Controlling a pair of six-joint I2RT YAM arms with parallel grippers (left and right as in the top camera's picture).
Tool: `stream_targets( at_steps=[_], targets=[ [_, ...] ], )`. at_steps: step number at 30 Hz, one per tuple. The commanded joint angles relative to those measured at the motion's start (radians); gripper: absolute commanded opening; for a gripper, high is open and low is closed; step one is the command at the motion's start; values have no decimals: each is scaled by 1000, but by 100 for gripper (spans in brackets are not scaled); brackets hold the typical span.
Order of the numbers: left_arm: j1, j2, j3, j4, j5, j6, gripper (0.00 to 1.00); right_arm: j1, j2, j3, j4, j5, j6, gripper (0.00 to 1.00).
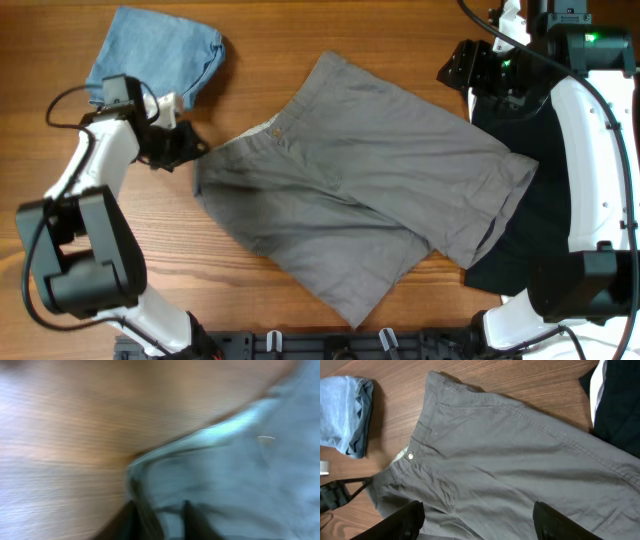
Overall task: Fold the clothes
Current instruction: 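Pull the grey shorts left off the pile and spread them flat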
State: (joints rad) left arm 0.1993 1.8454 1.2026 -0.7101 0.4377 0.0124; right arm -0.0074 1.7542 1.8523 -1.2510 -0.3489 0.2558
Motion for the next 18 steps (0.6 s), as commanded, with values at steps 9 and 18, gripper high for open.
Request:
stream_targets(
  at_steps=[9, 18],
  targets=[
    [-423, 95, -4, 504, 110, 92, 32, 4, -26, 21, 28, 16, -20, 75],
    [-463, 361, -4, 791, 0, -73, 4, 4, -24, -11, 13, 99, -21, 74]
  ],
)
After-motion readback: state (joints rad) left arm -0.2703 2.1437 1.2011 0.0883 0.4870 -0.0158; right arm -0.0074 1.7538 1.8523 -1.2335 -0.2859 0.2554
